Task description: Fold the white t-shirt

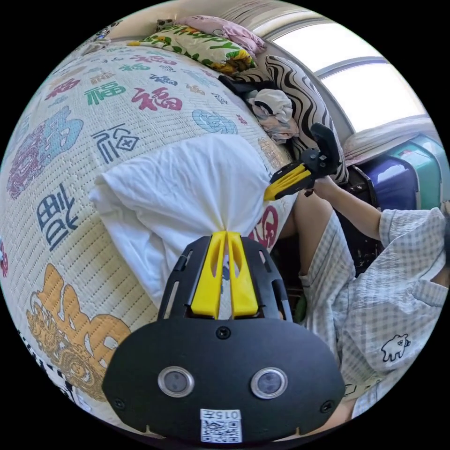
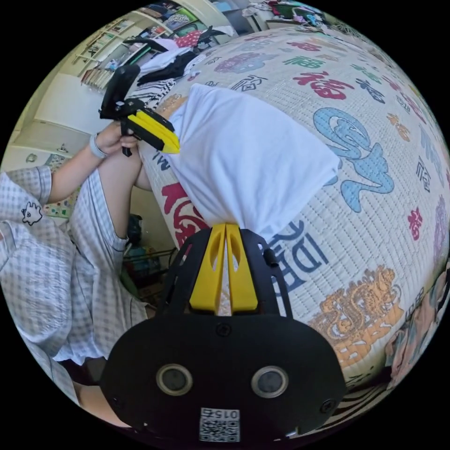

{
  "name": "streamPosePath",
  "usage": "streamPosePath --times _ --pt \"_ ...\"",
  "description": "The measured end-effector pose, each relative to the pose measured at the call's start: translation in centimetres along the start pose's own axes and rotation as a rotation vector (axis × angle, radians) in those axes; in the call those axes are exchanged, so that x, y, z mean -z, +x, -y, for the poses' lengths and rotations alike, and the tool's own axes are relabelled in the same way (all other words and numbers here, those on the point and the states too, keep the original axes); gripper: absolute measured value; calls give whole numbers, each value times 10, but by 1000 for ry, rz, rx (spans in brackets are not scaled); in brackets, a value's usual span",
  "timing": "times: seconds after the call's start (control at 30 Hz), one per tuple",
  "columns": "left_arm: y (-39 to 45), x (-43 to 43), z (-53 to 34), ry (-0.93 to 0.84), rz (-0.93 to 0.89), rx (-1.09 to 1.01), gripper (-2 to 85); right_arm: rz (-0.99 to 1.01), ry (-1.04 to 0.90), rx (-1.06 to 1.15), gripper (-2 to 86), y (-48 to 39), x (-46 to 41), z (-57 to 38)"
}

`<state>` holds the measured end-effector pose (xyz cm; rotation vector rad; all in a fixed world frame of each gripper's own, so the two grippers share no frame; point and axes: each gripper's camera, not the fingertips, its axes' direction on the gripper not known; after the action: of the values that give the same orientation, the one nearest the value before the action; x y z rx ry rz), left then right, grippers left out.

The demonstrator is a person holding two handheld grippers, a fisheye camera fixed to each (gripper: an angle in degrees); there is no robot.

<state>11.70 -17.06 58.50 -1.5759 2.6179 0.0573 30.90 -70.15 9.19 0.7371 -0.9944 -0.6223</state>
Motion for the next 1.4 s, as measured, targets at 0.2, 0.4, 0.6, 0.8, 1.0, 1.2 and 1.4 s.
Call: streamPosePath --times 0.2,0.4,0.6,0.8,1.0,1.2,1.4 --pt "-6 49 -7 323 -60 21 49 81 242 -4 -1 0 33 -1" --pt "-5 28 26 188 154 17 85 -132 199 -6 13 -2 3 40" --pt "-31 28 4 36 245 80 14 -244 133 -68 0 26 -39 12" --pt "-86 94 -61 296 75 314 87 164 377 -265 86 111 -19 -39" --pt "-157 88 -77 276 -201 386 127 364 383 -391 135 190 -54 -39" --pt "-188 75 -84 246 -434 351 95 530 409 -401 132 233 -84 -35" --pt "-198 74 -90 197 -407 300 57 540 395 -401 110 244 -117 -14"
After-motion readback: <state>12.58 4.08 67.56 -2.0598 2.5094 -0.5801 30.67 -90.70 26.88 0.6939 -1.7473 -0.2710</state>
